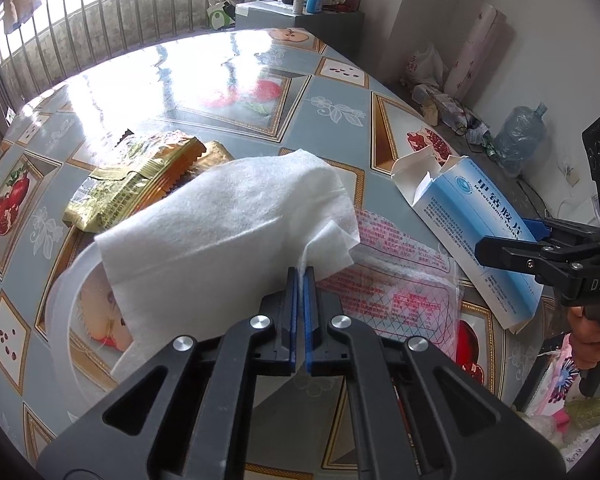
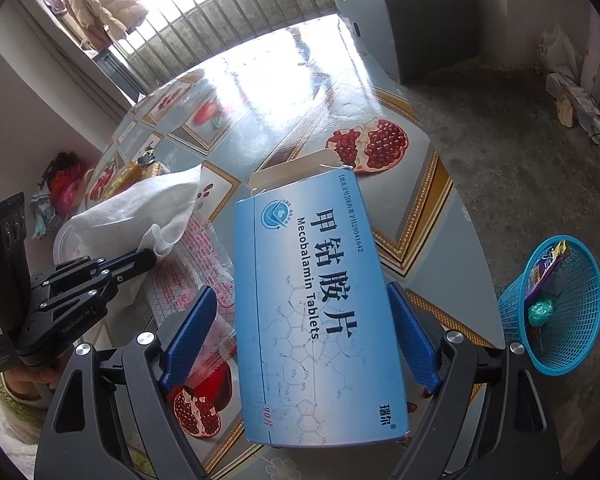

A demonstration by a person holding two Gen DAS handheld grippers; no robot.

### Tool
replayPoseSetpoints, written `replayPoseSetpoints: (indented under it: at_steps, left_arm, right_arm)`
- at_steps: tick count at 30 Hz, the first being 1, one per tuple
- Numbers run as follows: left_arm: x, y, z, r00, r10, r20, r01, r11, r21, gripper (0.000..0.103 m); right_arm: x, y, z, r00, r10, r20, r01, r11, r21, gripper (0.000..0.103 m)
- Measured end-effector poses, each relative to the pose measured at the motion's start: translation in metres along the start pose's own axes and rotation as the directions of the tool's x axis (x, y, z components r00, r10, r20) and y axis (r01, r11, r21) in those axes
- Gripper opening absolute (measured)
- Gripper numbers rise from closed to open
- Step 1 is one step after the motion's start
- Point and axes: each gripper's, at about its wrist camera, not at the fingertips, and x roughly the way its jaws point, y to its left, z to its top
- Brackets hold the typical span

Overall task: Collect trash
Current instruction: 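Grasp the white tissue with the left tool while the right tool holds the box, then carry the white tissue and blue tablets box over the blue wastebasket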

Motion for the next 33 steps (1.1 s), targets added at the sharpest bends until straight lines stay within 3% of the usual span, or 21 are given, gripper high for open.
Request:
replayPoseSetpoints:
  at_steps: [7,21,33]
  left_arm:
    - [-0.026,0.004,0.009,0.997,0.013,0.078,-0.013,1.0,-0.01,0.001]
    - [-0.098,0.014,0.029,0.966,0.028,0.258,-0.018,0.999,-0.041,0.0]
    - [-0.148,-0.006,0.036,0.929,-0.061,0.366,0.07,0.998,-0.011,0.0]
  right_arm:
    - [-0.001,-0.002,0.001,1.0,-0.028,0.007,0.027,1.0,0.004,0.071]
    - [-0.025,-0.014,0.004,0.995,0.05,0.087,-0.057,0.995,0.081,0.069]
    - [-0.07,-0.022,0.002,0.972,0.113,0.206,-0.139,0.983,0.116,0.069]
